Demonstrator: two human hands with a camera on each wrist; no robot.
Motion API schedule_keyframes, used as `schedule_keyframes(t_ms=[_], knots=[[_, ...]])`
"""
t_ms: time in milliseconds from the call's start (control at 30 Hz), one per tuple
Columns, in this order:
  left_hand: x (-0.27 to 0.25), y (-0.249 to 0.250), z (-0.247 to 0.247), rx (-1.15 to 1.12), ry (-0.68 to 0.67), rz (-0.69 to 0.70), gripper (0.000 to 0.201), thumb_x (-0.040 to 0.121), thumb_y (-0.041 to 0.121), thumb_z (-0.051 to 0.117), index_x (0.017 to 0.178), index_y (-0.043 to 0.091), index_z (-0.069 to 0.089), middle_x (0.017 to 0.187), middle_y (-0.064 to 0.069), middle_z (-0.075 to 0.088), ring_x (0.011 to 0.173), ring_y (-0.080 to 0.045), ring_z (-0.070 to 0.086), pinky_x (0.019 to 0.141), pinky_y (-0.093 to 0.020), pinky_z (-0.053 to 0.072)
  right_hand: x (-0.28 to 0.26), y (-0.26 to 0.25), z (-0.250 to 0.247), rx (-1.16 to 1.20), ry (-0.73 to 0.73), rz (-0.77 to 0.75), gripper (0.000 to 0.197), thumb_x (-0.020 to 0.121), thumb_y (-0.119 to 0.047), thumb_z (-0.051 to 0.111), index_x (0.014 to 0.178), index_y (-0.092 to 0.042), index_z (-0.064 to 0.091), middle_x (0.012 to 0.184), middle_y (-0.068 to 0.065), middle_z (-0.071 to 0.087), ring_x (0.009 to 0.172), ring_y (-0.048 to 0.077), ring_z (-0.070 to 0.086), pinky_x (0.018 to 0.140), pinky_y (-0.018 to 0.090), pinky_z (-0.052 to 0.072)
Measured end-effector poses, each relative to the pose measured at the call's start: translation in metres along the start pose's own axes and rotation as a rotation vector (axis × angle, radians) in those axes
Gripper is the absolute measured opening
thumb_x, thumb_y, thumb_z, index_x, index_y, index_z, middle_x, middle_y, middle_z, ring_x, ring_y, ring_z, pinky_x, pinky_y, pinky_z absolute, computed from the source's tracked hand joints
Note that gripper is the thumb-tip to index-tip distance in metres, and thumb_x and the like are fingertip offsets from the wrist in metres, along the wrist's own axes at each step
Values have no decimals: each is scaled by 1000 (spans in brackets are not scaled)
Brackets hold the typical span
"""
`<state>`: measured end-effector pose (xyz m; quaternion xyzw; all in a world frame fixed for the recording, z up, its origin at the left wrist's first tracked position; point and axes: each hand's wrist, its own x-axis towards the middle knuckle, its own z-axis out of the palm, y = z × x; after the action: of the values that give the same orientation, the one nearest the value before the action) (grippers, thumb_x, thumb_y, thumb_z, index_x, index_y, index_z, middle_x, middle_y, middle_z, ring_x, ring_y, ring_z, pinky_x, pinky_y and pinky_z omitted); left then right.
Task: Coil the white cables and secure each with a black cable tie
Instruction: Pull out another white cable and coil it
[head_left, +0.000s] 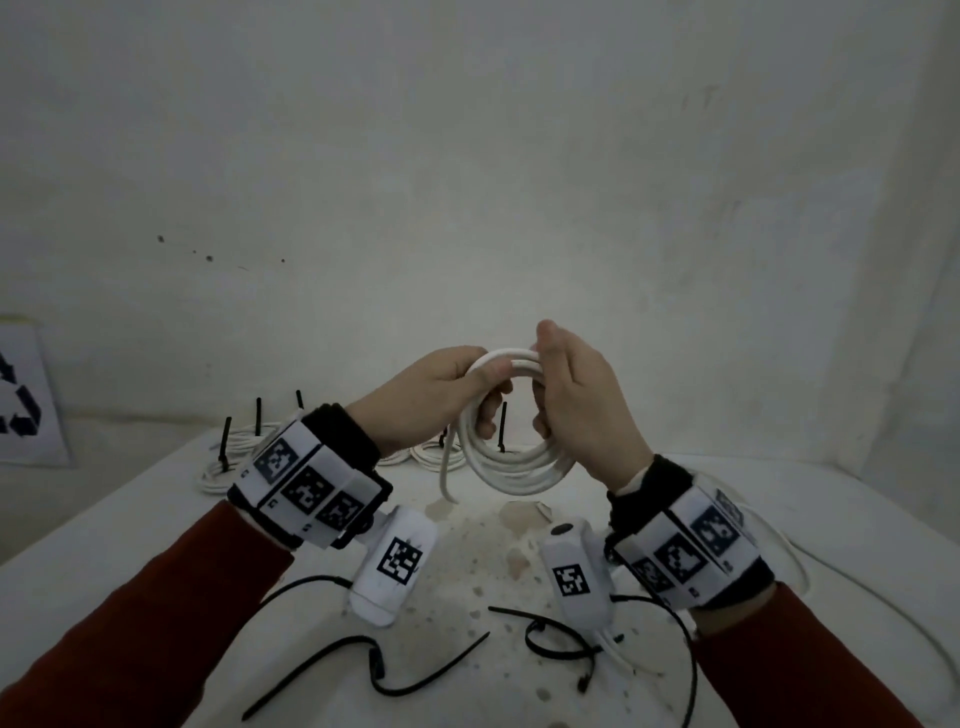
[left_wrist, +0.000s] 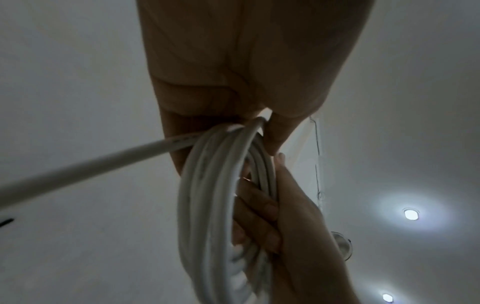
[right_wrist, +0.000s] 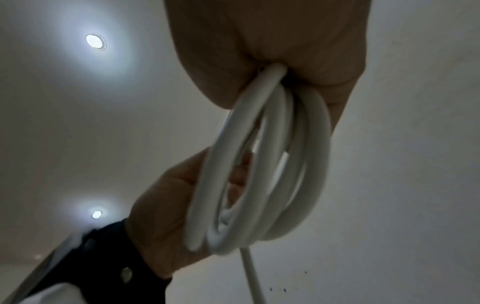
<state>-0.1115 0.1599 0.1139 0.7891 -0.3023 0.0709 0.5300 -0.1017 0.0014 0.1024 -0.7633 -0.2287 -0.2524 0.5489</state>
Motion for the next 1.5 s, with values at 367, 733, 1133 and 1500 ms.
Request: schedule_keyframes(t_ms=[367,733,1133,1500], knots=[[11,2,-11,-412,463,121,29,102,26,35,78,12,43,47,13,31,42,-5,30,48,-19,41,-21,41,6,267,-309,69,70,92,-66,18,136,-19,46,124,-8,61,116,-1,55,99,21,38],[-4,-27,-40,-375,607,71,27,103,27,31,82,14,42,56,8,36,45,-5,39,57,-26,52,-39,47,-11,21,-116,-155,12,90,-21,61,82,-25,69,66,-6,67,60,11,65,63,25,54],[-18,-46,1,200,453,85,27,99,36,35,78,22,44,53,10,51,55,-14,55,50,-21,41,-39,39,18,906,137,318,12,97,-13,49,90,-7,56,83,10,64,81,22,62,70,31,57],[-26,-60,13,317,485,5,30,99,34,36,76,17,43,53,5,52,48,-7,54,49,-15,40,-27,51,28,999,56,845,16,92,-1,57,80,5,65,69,16,66,57,22,68,53,27,57]])
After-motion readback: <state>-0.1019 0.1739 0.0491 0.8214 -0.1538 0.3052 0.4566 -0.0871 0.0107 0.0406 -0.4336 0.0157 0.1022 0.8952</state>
